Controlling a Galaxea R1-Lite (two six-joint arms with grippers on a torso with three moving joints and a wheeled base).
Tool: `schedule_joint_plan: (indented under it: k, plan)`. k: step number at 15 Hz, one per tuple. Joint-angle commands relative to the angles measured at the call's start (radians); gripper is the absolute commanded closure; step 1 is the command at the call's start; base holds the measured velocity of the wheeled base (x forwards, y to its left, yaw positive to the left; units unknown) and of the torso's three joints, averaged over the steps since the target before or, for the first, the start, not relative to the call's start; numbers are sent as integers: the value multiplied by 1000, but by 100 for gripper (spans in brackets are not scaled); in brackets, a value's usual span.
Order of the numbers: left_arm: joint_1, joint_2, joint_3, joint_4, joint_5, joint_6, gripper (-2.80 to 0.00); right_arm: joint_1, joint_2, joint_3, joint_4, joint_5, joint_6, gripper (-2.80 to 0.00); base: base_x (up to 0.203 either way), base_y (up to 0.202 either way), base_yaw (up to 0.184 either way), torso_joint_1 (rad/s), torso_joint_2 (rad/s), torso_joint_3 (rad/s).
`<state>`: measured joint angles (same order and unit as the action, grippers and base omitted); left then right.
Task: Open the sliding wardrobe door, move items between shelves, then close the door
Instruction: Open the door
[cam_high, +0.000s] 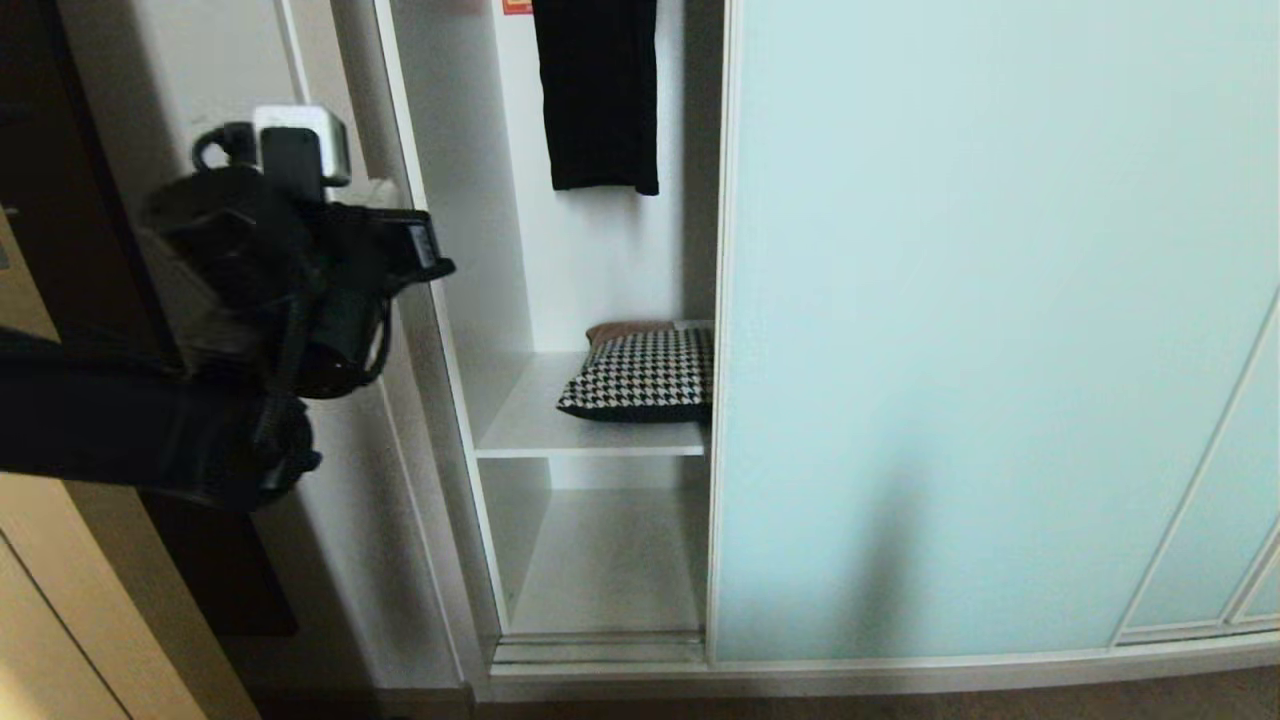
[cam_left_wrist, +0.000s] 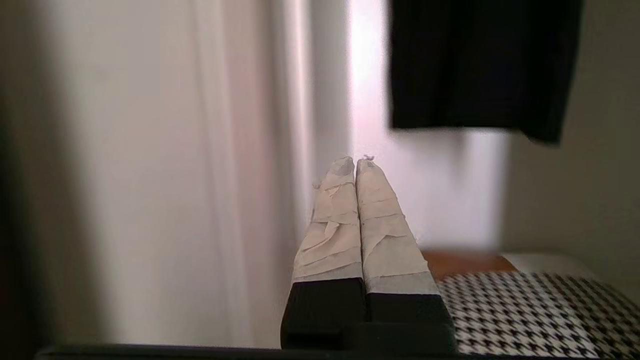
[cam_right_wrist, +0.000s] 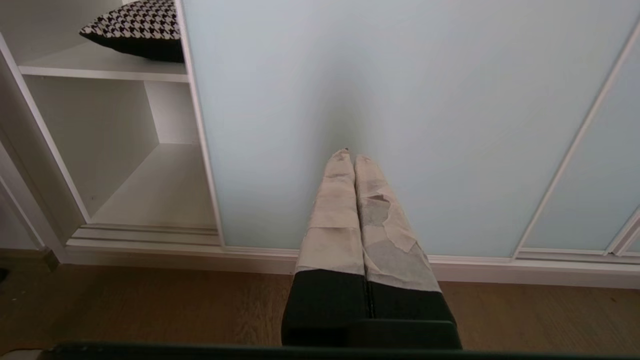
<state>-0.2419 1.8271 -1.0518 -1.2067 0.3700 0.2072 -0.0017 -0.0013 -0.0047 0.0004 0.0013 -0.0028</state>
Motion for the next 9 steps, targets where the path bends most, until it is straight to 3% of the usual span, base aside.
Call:
schedule_joint_plan:
  k: [1, 4, 9]
  plan:
    - [26, -292, 88, 96, 9, -1, 0, 0, 1, 0, 0, 0, 0, 0, 0, 0, 0, 0, 0, 0]
    - [36, -541, 258, 223, 52, -18, 0, 0, 1, 0, 0, 0, 0, 0, 0, 0, 0, 0, 0, 0]
    - [106, -921, 560, 309, 107, -42, 0, 0, 1, 0, 0, 0, 0, 0, 0, 0, 0, 0, 0, 0]
